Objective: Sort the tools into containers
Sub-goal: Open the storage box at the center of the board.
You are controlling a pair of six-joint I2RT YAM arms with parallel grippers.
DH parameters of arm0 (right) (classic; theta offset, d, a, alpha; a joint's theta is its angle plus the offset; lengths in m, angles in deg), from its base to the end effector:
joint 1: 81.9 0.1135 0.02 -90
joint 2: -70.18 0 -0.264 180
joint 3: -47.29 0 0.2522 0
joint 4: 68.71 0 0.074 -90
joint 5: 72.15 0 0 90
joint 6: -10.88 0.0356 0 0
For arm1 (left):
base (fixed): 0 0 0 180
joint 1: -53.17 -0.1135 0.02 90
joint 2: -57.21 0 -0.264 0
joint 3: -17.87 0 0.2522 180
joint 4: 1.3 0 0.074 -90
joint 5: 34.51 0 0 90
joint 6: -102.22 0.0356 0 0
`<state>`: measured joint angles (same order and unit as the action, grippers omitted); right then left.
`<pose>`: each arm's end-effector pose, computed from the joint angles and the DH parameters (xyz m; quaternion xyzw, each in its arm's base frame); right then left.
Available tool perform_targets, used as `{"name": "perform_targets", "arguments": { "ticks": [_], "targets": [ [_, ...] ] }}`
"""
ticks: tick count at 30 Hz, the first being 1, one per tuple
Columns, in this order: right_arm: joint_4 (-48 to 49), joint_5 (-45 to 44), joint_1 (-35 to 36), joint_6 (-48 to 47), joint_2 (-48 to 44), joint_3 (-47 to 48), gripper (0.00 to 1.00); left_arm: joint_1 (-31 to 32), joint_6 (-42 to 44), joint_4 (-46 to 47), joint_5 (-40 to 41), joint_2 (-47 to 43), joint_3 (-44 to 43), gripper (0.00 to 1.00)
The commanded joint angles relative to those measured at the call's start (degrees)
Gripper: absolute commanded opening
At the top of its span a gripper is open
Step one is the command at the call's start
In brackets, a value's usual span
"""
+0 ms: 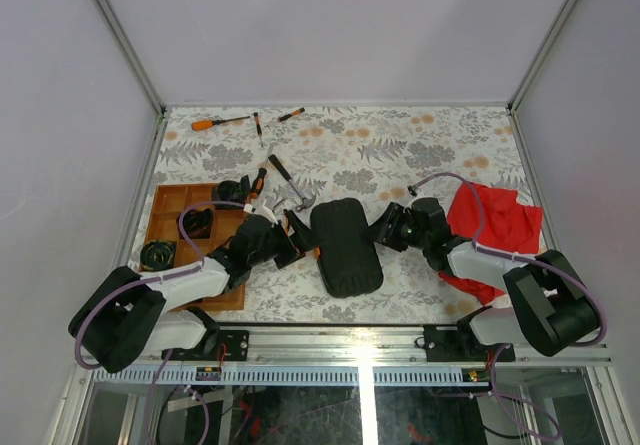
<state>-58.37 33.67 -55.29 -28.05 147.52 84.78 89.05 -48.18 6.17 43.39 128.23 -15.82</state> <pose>0.2191 0.1206 0.1562 0.1135 0.8509 0.4055 0.3140 0.1812 -0.1403 0.1560 -0.1311 0.8522 -0.4320 0.2646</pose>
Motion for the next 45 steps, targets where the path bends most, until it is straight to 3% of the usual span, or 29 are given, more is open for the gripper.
{"name": "perform_targets", "arguments": {
  "ticks": [1, 8, 15, 33, 45],
  "targets": [
    [-7.73, -2.58, -0.23, -2.33, 2.41, -1.64, 0.54, -0.69, -2.26, 7.34, -0.14, 0.16, 2.48, 0.92],
    [-7.24, -2.92, -0.17, -7.81, -3.55, -1.62, 0.73, -0.68, -1.88, 10.82, -1.05, 1.96, 4.47, 0.91],
    [-5.26, 0.62, -0.24, -13.83, -8.45, 0.15, 0.76, -0.70, -1.59, 15.10, -2.41, 3.85, 5.86, 0.89],
    [-5.73, 8.26, -0.17, -20.41, 2.00, 8.81, 0.78, -0.70, -0.51, 18.64, -4.79, 8.90, 4.85, 0.83],
    [-8.38, 6.88, -0.18, -19.46, 7.56, 9.89, 0.63, -0.76, -1.47, 19.90, -4.63, 8.91, 5.39, 0.84]
  ]
}}
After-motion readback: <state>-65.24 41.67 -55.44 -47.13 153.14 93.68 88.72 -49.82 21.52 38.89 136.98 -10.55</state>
